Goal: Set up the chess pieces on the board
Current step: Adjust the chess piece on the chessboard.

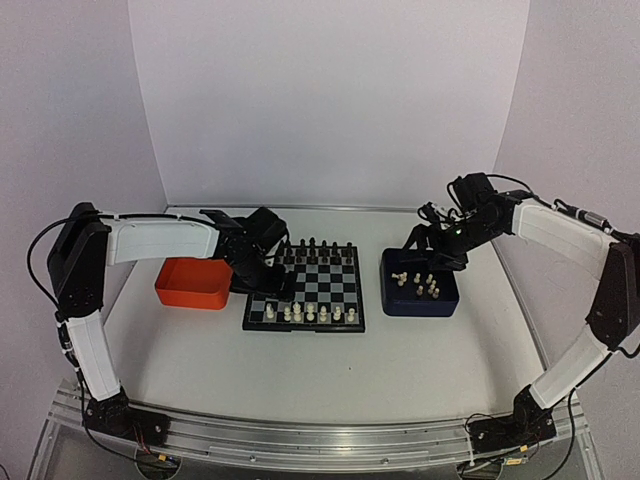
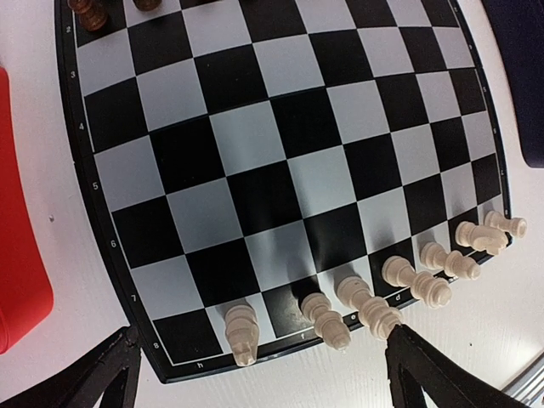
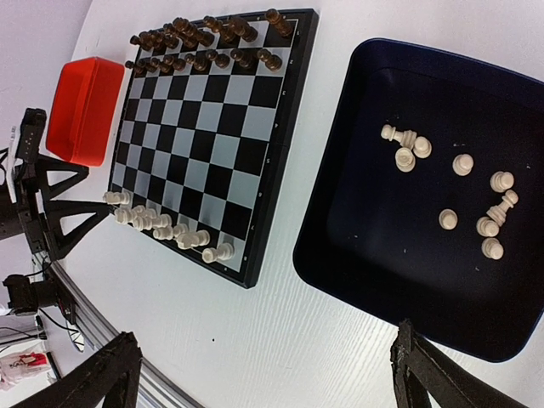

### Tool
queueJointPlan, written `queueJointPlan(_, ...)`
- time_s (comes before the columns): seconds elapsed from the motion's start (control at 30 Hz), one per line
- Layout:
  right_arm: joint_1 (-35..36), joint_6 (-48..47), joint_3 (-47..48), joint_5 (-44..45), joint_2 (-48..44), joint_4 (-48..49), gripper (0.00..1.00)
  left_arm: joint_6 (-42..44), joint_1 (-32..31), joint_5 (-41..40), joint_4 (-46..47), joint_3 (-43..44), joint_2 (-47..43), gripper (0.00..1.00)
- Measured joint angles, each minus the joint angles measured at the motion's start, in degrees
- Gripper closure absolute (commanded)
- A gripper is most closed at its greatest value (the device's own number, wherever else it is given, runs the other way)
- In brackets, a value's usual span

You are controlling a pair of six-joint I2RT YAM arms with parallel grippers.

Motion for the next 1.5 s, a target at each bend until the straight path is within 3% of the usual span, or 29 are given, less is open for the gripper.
queueJointPlan(1.5, 0.0, 0.0, 0.0, -0.2, 0.0, 0.0, 0.02, -1.9, 0.0, 0.4, -0.5, -2.4, 3.2, 0.06)
